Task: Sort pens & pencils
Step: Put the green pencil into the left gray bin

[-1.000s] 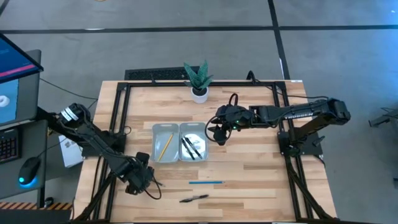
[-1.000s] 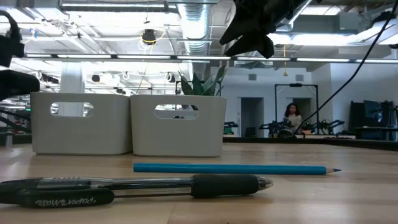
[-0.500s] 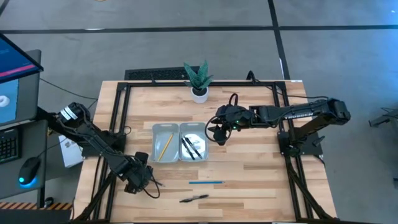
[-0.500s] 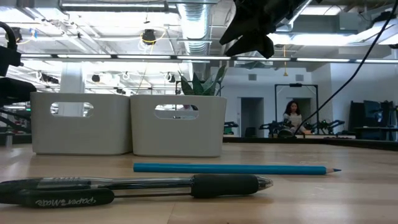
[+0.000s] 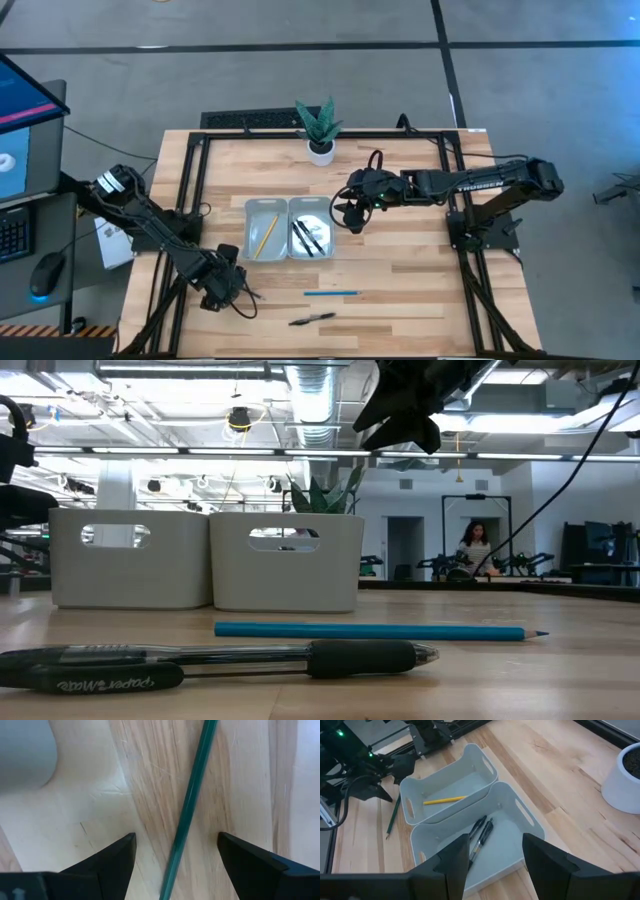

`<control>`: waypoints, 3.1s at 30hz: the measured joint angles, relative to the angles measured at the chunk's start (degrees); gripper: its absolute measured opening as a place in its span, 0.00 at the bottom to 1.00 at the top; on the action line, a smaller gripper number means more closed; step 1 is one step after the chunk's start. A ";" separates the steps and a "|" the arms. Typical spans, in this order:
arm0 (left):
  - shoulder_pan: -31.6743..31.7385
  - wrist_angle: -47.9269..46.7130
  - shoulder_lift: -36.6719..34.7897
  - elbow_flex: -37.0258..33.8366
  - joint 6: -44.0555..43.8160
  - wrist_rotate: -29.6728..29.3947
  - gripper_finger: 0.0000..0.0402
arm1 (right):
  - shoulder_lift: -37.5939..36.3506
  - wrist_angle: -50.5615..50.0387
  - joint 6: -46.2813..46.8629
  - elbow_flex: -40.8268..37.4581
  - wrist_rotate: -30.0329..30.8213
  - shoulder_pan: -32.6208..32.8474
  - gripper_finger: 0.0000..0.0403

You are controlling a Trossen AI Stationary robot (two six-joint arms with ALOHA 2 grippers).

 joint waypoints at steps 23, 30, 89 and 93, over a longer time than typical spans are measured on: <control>0.04 1.08 0.04 -0.09 1.18 -0.32 0.34 | 0.00 0.00 0.00 0.00 0.00 0.00 0.51; 0.03 1.16 0.07 -0.09 1.17 -0.72 0.29 | 0.00 0.00 0.00 0.00 0.00 0.00 0.51; 0.39 3.96 -10.95 -0.28 0.48 8.89 0.03 | 0.02 0.00 -0.07 0.00 0.02 -0.09 0.51; 1.17 3.83 -14.94 -0.23 -1.43 11.66 0.03 | 0.02 0.00 -0.07 0.00 0.02 -0.09 0.51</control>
